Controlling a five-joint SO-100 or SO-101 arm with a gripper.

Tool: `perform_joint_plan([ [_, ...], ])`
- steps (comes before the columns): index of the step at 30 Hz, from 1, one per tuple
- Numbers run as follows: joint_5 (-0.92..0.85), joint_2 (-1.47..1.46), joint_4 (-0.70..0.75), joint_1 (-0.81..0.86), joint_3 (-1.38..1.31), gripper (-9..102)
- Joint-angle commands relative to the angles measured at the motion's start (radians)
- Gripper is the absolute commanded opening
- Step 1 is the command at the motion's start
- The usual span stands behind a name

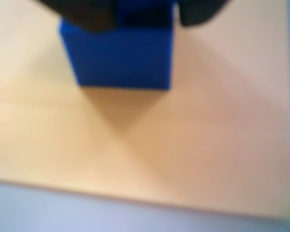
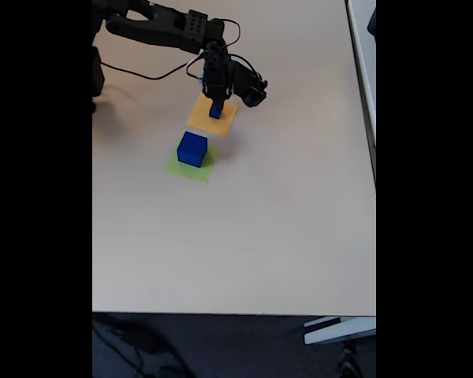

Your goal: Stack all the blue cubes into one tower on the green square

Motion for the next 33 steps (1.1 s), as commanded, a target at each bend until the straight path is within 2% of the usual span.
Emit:
perform_joint_plan([
  [1, -0.009, 0.052, -0.018, 0.003, 0.0, 5],
  [18, -0.02, 0.077, -0.015, -0.005, 0.002, 12],
  [33, -0.044, 0.161, 0.031, -0.006, 0.002, 12],
])
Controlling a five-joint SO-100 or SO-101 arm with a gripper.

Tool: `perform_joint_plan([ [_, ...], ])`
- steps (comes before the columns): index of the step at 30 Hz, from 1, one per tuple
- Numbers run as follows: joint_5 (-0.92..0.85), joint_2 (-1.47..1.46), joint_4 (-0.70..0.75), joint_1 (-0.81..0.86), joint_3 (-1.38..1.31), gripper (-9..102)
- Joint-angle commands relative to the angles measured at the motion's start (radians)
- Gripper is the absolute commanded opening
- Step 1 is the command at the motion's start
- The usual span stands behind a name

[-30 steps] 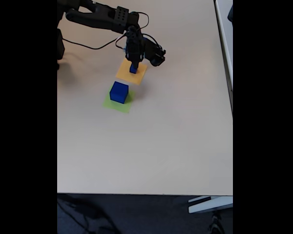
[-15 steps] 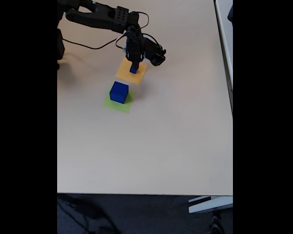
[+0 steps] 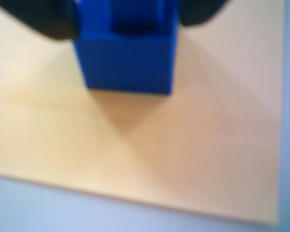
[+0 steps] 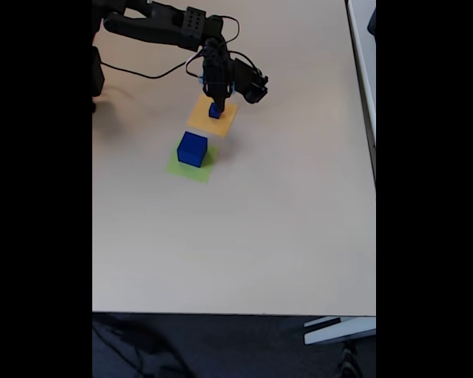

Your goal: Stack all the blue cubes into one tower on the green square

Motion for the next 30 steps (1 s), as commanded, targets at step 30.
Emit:
perform_joint_plan([
  [30, 0.319, -0.02, 0.377, -0.241, -0.525, 31],
])
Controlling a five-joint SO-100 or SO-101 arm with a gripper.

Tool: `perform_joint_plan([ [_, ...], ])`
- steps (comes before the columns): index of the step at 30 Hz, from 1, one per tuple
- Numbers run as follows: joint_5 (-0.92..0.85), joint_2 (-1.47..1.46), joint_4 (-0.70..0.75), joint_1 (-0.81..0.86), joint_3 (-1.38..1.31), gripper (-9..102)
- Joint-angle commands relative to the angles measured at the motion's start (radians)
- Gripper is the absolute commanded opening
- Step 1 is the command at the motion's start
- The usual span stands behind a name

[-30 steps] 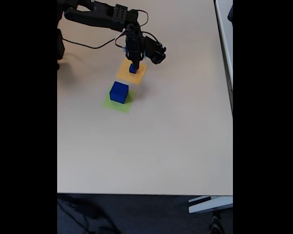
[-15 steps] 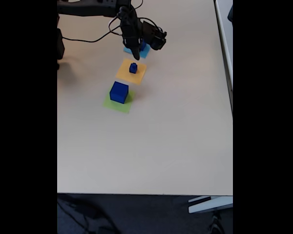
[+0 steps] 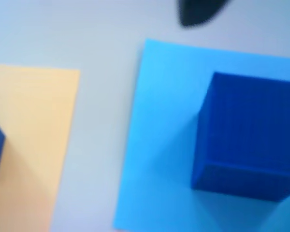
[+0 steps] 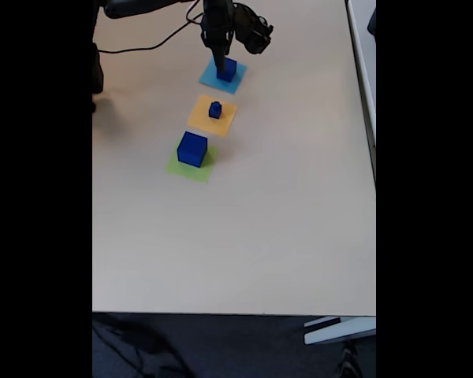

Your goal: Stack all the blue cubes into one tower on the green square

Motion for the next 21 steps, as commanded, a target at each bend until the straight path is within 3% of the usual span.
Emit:
perform_joint_plan([
  [1, 0.017, -0.028, 0.035, -0.037, -0.127, 34],
  [14, 0.276, -0.212, 0.074, -0.155, -0.339, 40],
  [21, 0.324, -0.368, 0.071, -0.186, -0.469, 40],
])
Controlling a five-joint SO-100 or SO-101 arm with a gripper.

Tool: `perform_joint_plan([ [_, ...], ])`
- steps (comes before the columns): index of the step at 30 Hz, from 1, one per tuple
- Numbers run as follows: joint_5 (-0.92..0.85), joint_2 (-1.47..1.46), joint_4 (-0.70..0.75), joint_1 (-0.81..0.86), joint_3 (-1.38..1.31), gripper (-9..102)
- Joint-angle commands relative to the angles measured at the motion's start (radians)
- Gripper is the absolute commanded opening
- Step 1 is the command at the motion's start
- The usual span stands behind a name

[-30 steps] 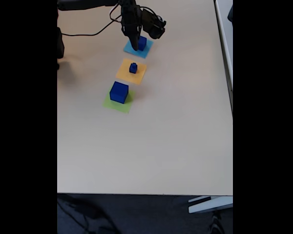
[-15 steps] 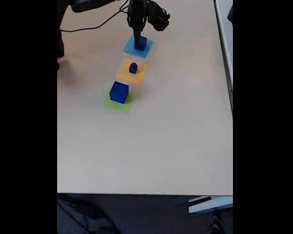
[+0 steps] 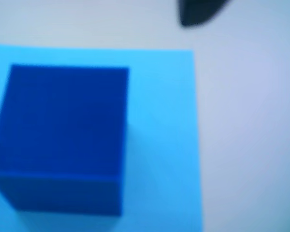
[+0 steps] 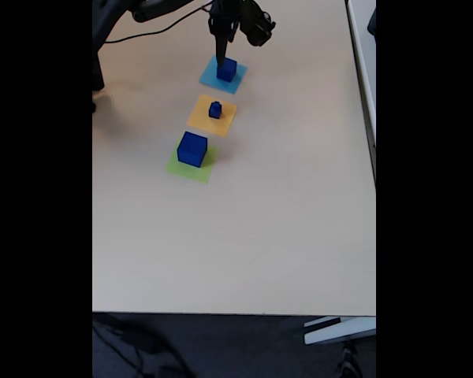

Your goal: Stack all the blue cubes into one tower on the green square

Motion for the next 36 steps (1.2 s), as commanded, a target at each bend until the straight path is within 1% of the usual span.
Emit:
perform_joint_plan([
  [1, 0.012, -0.037, 0.002, -0.011, -0.121, 40],
  [5, 0.015, -0.106, 0.002, -0.015, -0.193, 41],
  [16, 0.038, -0.172, 0.0, -0.029, -0.227, 41],
  [22, 0.023, -0.219, 0.002, -0.018, -0.247, 41],
  [29, -0.014, -0.311, 0.0, 0.0, -0.336, 39],
  [32, -0.017, -0.316, 0.0, 0.002, -0.336, 34],
  [36, -0.028, -0.324, 0.0, 0.008, -0.344, 17],
])
